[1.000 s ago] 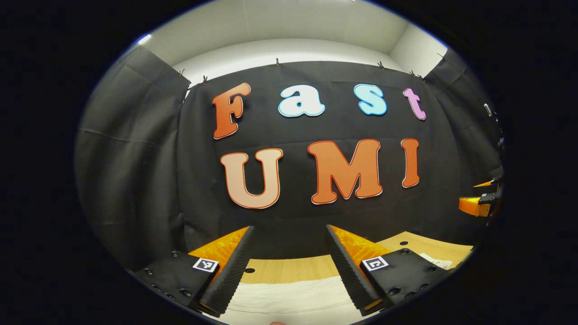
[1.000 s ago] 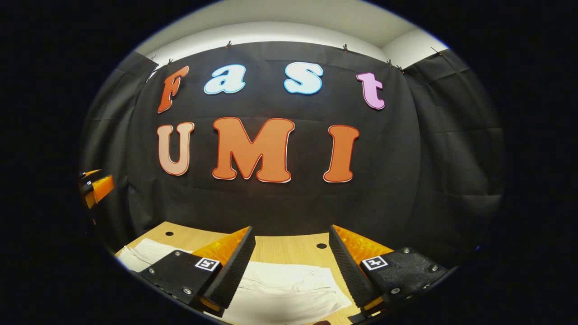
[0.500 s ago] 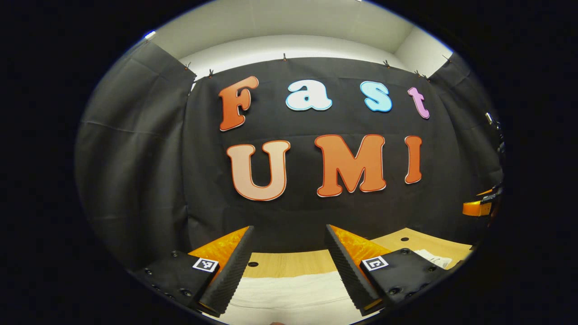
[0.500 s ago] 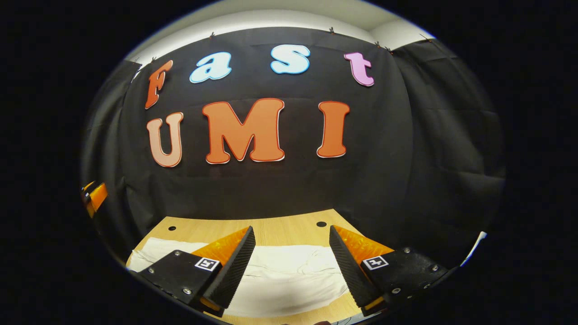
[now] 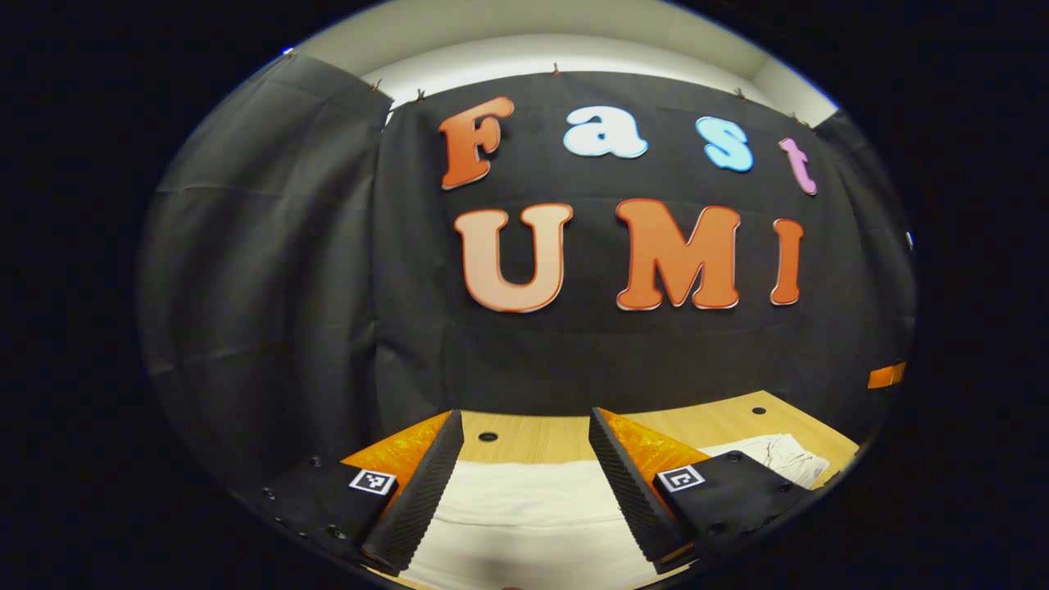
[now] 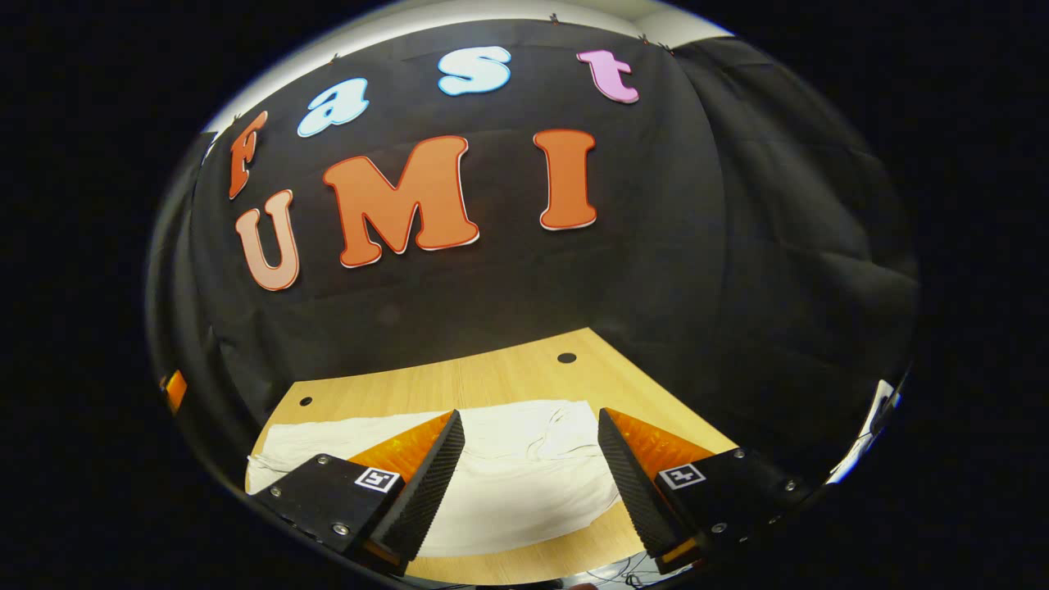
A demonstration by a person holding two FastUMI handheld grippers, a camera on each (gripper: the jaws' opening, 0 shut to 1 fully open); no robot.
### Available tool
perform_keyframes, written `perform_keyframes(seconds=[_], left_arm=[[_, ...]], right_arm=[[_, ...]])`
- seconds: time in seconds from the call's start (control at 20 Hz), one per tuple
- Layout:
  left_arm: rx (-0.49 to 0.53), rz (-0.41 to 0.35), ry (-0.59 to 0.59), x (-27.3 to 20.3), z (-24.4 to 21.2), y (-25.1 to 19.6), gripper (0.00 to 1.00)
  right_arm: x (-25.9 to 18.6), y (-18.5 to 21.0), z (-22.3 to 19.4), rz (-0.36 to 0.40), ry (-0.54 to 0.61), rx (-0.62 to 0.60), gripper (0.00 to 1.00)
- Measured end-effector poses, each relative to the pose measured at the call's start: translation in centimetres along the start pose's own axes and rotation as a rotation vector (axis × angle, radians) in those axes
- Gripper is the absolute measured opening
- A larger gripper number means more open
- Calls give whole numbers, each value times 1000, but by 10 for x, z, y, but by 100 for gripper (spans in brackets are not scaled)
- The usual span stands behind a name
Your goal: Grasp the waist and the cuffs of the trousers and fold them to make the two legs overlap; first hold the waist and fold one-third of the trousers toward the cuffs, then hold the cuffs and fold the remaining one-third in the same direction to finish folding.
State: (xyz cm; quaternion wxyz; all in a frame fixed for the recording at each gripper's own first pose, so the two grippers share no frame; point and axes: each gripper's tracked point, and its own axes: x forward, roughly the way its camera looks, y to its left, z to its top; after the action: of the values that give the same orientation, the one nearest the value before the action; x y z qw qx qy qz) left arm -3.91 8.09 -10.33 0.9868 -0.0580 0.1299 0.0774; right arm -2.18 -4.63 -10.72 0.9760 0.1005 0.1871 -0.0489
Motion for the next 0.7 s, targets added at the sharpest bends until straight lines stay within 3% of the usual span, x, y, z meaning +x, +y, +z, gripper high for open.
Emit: perform_keyframes(seconds=[0.7], left_arm=[[-171, 282, 465, -14, -138, 67, 99]], right_arm=[[85, -68, -91, 35, 406, 161, 97]])
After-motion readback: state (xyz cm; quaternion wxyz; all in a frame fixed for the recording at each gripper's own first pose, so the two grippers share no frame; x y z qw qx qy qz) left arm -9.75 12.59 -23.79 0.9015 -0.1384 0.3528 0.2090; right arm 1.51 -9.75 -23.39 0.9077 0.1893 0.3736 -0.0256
